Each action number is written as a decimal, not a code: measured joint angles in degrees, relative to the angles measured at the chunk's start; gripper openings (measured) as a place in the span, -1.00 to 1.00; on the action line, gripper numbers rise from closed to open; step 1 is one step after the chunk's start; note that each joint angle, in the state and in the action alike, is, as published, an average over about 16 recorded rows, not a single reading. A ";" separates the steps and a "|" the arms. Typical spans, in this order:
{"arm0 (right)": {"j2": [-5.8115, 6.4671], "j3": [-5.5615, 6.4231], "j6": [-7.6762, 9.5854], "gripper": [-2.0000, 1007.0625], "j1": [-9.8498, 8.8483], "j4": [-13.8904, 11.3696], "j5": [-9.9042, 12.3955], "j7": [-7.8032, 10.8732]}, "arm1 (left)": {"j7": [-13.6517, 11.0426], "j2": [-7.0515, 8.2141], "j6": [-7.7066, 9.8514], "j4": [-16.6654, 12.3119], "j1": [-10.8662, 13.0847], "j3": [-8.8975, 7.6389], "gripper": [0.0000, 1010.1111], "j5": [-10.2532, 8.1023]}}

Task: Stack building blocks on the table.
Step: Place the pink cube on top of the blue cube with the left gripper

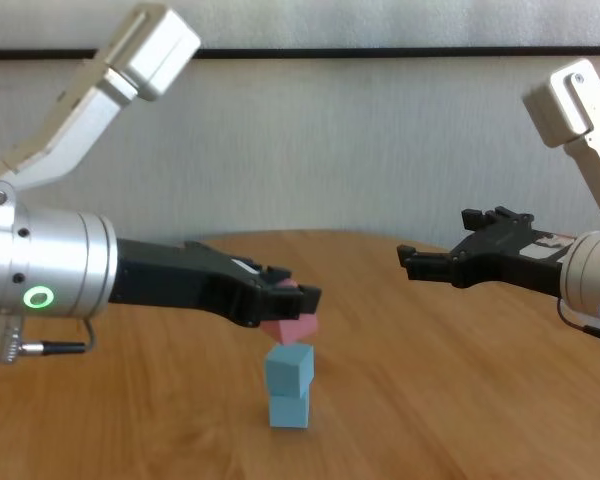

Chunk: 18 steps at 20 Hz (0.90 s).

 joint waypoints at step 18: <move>0.00 0.00 0.00 1.00 0.00 0.00 0.00 0.00 | 0.72 -0.38 -2.41 7.54 -4.76 3.57 -0.22 -0.46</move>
